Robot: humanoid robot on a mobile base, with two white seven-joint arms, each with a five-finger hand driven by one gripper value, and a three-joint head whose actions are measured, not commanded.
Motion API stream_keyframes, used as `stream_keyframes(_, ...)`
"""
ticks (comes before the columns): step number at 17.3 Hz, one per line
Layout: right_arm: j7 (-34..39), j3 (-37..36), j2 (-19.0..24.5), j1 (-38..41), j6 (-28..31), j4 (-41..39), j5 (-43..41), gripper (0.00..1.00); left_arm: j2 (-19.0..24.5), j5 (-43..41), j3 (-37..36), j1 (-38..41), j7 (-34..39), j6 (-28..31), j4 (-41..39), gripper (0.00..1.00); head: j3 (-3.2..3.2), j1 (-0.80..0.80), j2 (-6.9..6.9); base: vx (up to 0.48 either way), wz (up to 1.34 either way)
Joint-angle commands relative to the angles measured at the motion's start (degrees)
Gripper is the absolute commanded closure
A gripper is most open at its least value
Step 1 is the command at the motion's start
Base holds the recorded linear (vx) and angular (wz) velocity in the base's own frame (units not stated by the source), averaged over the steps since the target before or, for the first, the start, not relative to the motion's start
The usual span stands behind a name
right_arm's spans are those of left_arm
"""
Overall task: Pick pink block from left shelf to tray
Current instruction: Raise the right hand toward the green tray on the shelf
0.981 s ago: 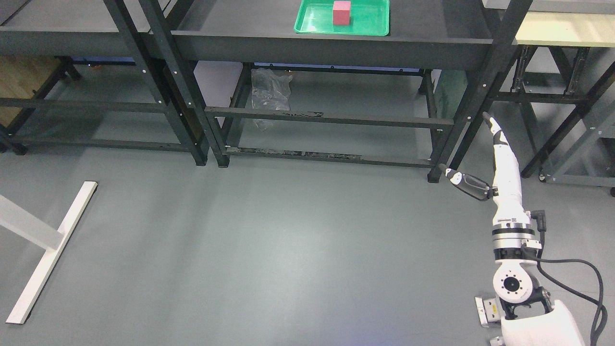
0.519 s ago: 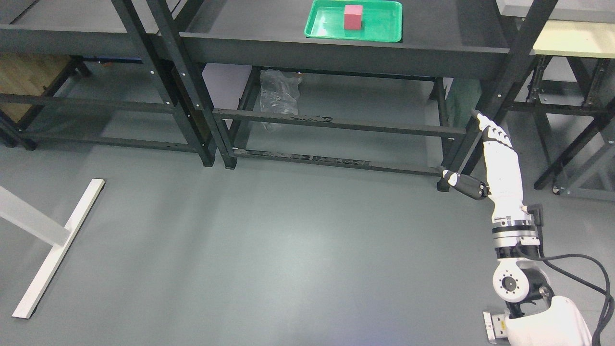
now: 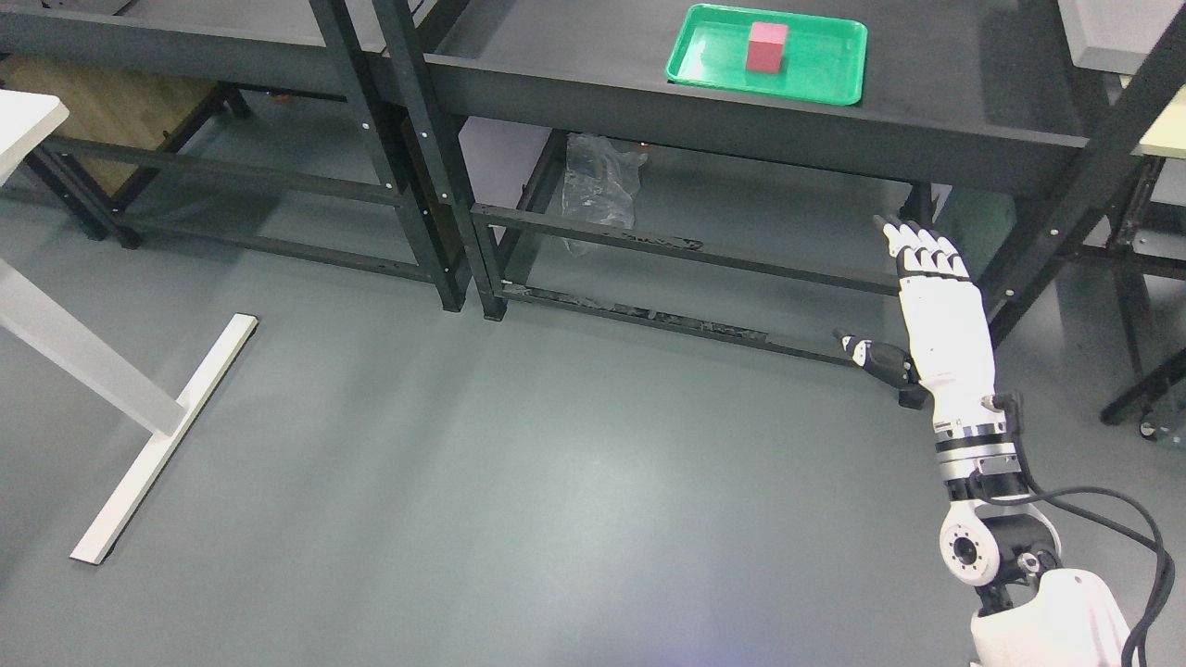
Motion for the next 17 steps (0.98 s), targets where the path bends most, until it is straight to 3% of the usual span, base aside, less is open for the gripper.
stream_keyframes(1,0.63,1.05,0.23,0.07,0.21,-0.72,6.92,0.01,1.0,0.0,0.0,-1.85,0.03,-0.04,-1.0,0.0,0.0,0.0,0.0,0.113,0.28)
stream_keyframes(17,0.89,0.87,1.37,-0.1,0.13,-0.72,6.74,0.01,1.0,-0.09,0.0,-1.85,0.03,-0.04,-1.0,0.0,0.0,0.0,0.0,0.222,0.03)
